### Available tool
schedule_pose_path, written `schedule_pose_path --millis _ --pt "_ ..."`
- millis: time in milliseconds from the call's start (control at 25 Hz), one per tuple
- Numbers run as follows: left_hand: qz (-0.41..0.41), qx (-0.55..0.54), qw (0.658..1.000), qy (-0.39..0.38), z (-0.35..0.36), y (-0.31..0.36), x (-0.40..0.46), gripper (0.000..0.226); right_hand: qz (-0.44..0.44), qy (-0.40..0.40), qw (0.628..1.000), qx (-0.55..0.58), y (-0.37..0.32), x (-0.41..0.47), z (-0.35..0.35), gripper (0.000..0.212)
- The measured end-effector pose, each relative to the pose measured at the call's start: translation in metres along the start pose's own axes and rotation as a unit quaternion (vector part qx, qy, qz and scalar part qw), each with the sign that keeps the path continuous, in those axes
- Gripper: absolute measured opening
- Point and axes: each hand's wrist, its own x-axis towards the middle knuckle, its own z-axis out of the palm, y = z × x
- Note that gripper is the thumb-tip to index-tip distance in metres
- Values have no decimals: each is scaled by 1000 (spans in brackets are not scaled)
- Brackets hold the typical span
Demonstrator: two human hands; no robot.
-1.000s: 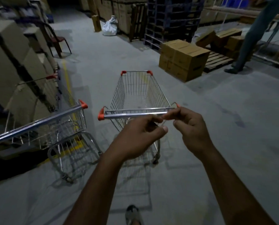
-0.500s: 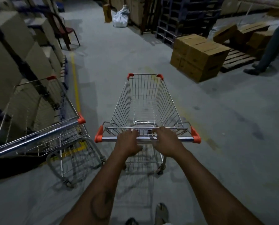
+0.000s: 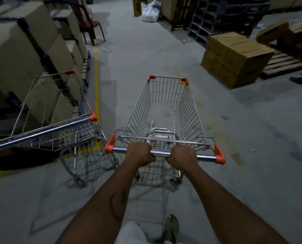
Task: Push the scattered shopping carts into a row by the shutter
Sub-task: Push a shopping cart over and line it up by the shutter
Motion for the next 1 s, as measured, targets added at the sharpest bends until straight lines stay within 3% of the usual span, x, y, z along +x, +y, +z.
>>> schedule_pose_path --millis 360,520,720,1000 --pt "127 -3 991 -33 25 27 -127 44 94 -20 995 -23 -18 -153 17 24" --pt "173 18 985 -15 44 27 -222 43 153 -15 988 -14 -53 -258 39 23" --pt "183 39 980 -63 60 29 -337 48 212 -25 976 35 -110 -394 59 22" --pt "262 79 961 -43 90 54 -483 49 274 -22 961 38 -150 -568 85 27"
